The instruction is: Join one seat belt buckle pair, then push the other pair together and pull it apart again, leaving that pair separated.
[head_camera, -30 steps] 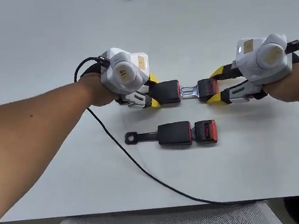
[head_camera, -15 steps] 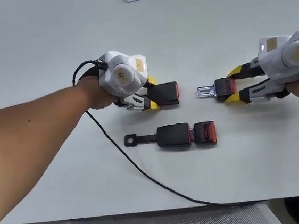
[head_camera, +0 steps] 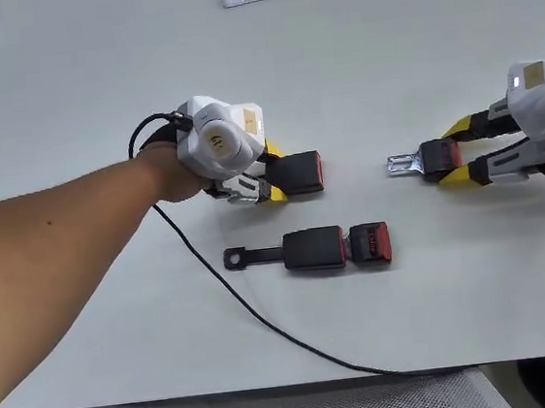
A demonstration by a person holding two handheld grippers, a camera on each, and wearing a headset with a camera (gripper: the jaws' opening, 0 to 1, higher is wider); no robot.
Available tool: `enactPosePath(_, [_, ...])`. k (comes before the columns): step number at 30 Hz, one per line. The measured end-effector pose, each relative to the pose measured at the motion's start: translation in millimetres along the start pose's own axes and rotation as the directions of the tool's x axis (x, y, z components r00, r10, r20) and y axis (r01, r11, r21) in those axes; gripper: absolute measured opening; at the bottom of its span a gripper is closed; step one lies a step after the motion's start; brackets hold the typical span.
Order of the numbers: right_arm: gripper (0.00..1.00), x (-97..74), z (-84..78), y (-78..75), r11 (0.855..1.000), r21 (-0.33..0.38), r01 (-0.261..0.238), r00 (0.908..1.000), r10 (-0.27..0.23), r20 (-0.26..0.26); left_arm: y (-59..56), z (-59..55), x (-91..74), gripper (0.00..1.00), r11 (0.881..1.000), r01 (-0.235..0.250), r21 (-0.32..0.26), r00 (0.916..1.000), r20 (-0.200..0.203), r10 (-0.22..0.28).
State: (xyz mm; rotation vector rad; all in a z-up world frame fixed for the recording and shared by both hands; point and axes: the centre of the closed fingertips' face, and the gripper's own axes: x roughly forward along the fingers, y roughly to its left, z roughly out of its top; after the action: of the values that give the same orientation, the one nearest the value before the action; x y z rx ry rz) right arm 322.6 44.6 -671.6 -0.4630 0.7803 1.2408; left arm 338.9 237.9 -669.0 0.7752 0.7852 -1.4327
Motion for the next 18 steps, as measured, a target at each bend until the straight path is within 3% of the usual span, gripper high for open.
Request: enactPosePath(18, [0.34, -21.4, -23.5, -15.0, 1.0, 0.011, 0.01, 0.9993, -0.01, -0.035, 1.2, -0.3, -0.8, 0.33, 1.0, 0.0, -0.004, 1.0, 0.001, 0.0])
